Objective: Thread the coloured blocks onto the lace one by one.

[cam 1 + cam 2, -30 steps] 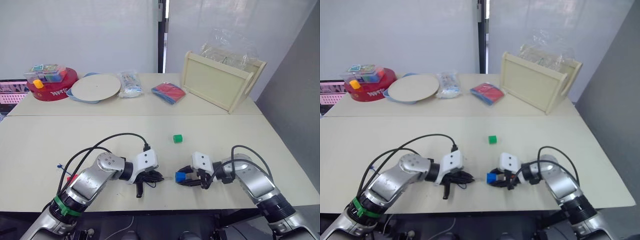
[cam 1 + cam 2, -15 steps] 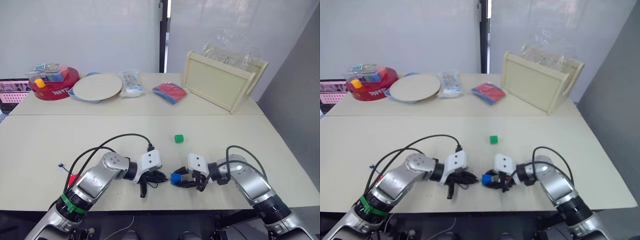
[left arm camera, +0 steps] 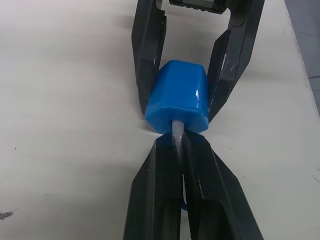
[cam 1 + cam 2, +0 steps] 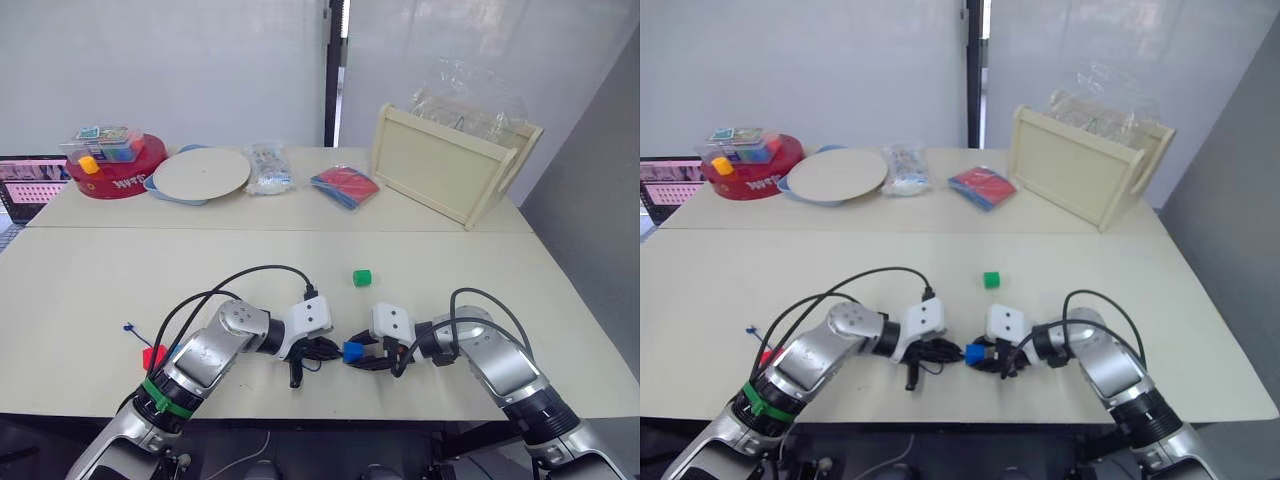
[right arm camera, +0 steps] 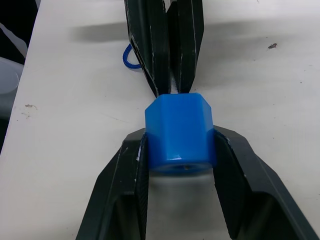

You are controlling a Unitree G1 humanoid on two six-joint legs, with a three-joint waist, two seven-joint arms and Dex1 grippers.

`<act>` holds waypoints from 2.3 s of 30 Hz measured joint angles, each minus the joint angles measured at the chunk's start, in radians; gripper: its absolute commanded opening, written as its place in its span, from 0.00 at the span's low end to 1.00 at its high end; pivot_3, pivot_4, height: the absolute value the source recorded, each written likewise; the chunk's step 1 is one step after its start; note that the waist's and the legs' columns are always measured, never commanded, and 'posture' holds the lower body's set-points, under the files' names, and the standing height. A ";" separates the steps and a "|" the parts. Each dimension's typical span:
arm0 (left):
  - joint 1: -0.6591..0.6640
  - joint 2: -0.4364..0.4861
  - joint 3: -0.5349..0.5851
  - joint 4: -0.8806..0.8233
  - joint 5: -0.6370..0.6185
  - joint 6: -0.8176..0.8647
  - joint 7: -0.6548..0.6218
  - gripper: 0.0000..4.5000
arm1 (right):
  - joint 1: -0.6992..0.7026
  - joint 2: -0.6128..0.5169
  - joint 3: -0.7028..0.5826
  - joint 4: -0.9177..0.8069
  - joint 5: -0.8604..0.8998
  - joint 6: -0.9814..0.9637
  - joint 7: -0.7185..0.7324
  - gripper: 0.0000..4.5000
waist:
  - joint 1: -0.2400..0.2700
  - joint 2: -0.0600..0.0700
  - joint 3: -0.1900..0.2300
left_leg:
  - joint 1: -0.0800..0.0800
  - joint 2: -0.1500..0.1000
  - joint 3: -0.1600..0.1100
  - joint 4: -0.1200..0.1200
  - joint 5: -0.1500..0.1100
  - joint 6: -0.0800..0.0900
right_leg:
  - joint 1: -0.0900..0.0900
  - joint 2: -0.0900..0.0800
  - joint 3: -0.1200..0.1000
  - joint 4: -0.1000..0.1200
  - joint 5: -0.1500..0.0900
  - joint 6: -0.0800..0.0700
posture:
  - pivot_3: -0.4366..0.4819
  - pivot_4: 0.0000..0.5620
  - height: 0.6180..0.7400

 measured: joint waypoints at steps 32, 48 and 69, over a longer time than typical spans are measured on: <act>0.075 0.151 0.089 -0.122 -0.034 -0.004 -0.092 0.60 | 0.035 -0.010 -0.012 -0.047 0.016 0.055 -0.020 0.29 | -0.011 0.000 0.000 | 0.001 0.000 0.000 -0.002 0.000 0.000 | 0.000 0.000 0.000 -0.002 0.000 0.000 | 0.48 0.27 1.00; 0.194 0.109 0.146 -0.204 -0.114 0.120 0.028 0.60 | 0.058 -0.040 -0.025 -0.072 0.050 0.086 -0.042 0.29 | 0.013 0.000 0.000 | 0.000 0.000 0.000 -0.002 0.000 0.000 | 0.000 -0.001 0.000 -0.003 0.000 0.000 | 0.48 0.27 1.00; 0.150 0.052 0.077 -0.098 -0.073 0.033 0.077 0.00 | 0.073 -0.057 -0.028 -0.106 0.072 0.131 -0.075 0.29 | 0.019 0.000 0.000 | 0.000 -0.001 0.000 -0.002 0.000 0.000 | 0.002 -0.001 -0.001 -0.005 0.000 0.001 | 0.48 0.27 1.00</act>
